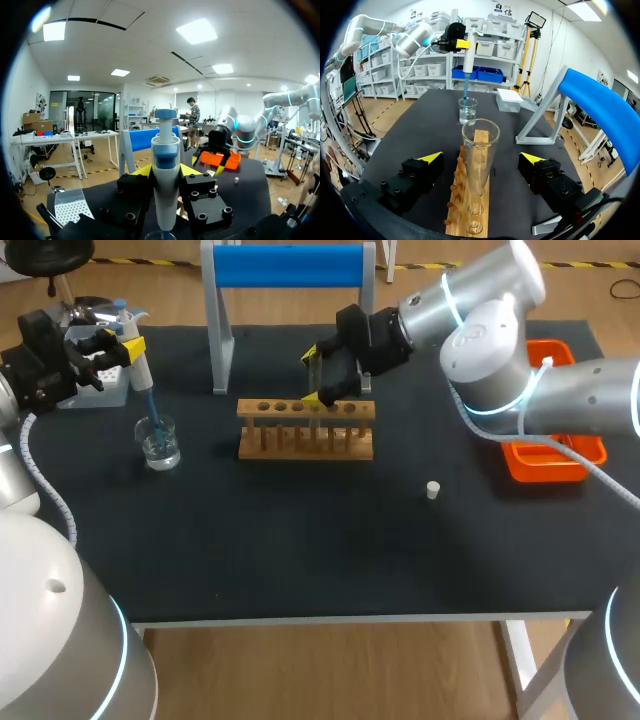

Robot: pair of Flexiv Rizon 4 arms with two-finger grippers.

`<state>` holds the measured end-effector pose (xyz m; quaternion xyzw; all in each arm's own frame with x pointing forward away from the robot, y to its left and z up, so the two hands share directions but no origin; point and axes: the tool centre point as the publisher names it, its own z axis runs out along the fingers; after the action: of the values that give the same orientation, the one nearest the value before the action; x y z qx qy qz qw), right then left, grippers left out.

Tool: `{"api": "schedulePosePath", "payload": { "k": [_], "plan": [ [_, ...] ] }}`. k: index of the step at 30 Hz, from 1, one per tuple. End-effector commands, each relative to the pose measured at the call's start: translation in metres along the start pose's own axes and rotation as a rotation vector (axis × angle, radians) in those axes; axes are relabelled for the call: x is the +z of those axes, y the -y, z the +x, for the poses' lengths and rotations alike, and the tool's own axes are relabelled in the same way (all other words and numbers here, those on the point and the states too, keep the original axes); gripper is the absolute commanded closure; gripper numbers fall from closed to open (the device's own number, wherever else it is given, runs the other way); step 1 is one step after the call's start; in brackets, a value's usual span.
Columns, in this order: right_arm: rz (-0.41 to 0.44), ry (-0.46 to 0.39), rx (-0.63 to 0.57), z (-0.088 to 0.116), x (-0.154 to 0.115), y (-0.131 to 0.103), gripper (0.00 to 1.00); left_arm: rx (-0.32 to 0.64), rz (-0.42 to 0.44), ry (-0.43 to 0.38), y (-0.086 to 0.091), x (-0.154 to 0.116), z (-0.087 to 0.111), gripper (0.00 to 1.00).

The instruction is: Invert the test tube, pick up the pipette, mount the tip to pipette, aspirate from beaker and dispense into the tube, eject the tip, return the pipette, and cap with the stopper.

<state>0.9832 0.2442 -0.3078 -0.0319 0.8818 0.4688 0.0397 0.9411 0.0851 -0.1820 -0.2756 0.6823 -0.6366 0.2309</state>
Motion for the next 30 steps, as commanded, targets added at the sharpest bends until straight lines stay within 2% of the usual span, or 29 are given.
{"api": "schedulePosePath", "payload": {
  "k": [1, 30],
  "plan": [
    [0.006, 0.003, 0.000, 0.0016, -0.0010, 0.0001, 0.00, 0.000, 0.000, 0.000, 0.0005, -0.0001, 0.0003, 1.00],
    [0.017, 0.020, 0.000, 0.0020, -0.0010, 0.0002, 0.00, 0.000, 0.000, 0.000, 0.0005, -0.0001, 0.0003, 1.00]
  ]
}}
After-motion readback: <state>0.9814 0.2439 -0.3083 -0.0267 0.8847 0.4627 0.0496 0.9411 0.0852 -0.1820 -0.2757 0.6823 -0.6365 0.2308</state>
